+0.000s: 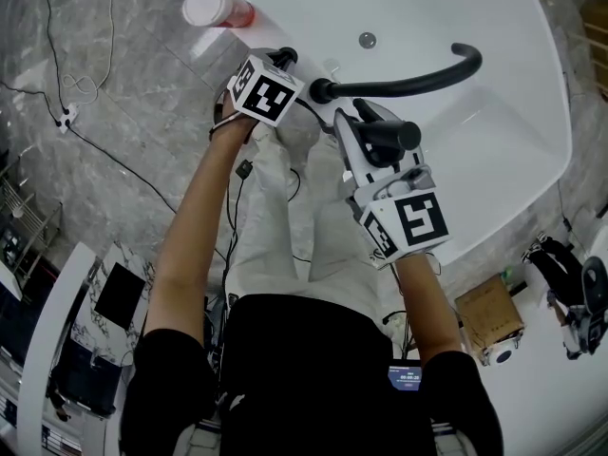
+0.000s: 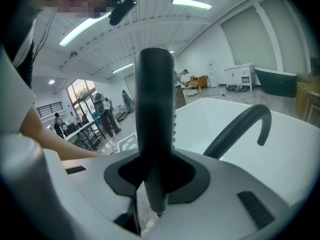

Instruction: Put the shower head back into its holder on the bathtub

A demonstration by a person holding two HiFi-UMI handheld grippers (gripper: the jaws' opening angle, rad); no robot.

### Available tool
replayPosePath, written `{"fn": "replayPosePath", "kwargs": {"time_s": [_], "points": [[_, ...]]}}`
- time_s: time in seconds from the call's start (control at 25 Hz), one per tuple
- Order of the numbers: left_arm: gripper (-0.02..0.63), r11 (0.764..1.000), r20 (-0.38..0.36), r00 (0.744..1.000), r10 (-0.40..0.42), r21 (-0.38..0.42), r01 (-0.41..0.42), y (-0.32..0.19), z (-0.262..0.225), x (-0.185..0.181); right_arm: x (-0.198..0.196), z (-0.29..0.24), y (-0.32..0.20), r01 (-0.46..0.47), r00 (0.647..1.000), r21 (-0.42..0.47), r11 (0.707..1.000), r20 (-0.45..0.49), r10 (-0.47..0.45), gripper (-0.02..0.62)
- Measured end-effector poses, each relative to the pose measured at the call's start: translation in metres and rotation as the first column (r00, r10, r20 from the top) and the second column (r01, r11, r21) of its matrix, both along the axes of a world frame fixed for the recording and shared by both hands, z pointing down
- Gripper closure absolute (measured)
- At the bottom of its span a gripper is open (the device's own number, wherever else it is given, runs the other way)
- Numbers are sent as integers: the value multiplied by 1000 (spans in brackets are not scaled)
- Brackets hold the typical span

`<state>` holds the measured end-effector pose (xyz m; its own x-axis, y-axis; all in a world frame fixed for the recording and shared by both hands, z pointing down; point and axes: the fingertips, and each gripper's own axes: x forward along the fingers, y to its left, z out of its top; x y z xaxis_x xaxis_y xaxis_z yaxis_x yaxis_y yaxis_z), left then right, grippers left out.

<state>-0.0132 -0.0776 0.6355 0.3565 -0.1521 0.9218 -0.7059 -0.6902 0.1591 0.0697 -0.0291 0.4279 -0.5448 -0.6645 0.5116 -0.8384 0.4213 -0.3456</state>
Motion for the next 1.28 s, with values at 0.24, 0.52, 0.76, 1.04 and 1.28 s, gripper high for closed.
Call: {"fn": "replayPosePath", "kwargs": {"time_s": [0.24,0.52,0.76,1.04,1.28], "points": [[503,999,-28,999,-40,14,41,6,-11,-11,-4,-7,-2,1,1000,17,1000,-6,-1,483],[524,993,-25,995,-101,60,102,19,-48,-42,-13,-36,-8,12,1000,57,998,-5,-11,483],[587,978,-84,985,-148,135,158,28,-102,-66,-32,-71,-11,38,999,95,995,-16,-37,482],[592,936,-178,958,-225,234,264,24,-184,-96,-45,-123,-21,65,997,164,984,-45,-58,482],[592,900,-257,941,-219,319,297,33,-265,-98,-46,-181,-26,57,997,243,968,-58,-44,483]]}}
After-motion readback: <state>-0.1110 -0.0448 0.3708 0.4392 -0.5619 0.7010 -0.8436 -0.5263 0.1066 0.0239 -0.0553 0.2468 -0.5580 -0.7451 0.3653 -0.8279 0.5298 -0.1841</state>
